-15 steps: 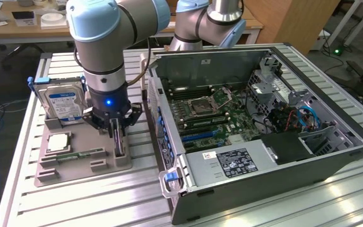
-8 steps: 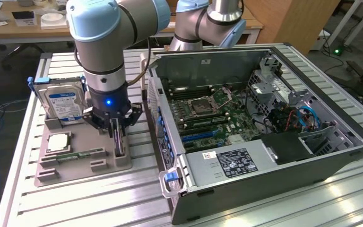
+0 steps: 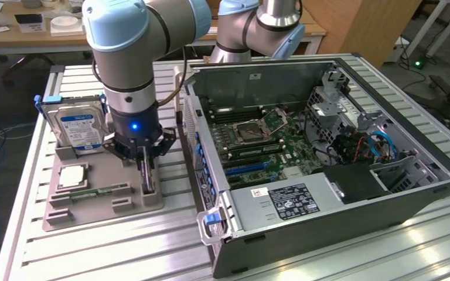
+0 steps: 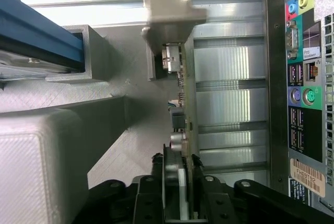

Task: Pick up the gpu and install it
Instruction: 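Pick up the gpu and move the gpu toward the slot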

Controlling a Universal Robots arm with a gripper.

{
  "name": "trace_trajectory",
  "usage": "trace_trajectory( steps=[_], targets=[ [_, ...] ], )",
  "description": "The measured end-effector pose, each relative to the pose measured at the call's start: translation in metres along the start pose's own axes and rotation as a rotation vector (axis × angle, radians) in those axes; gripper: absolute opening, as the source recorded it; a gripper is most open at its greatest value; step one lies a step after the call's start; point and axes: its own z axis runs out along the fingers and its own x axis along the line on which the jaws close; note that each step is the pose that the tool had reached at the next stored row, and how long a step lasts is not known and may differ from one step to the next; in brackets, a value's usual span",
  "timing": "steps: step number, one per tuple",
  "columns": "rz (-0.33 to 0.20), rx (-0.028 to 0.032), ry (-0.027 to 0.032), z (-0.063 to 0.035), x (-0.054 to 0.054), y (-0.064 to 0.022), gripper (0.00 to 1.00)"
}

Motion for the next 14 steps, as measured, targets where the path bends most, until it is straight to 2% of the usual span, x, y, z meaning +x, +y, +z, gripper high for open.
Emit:
trace_trajectory(
  steps=[1, 14],
  targets=[
    [0.0, 0.0, 0.0001, 0.0, 0.0, 0.0, 0.3],
    [0.0, 0.0, 0.0, 0.0, -0.0014, 0.0001, 0.3]
  ],
)
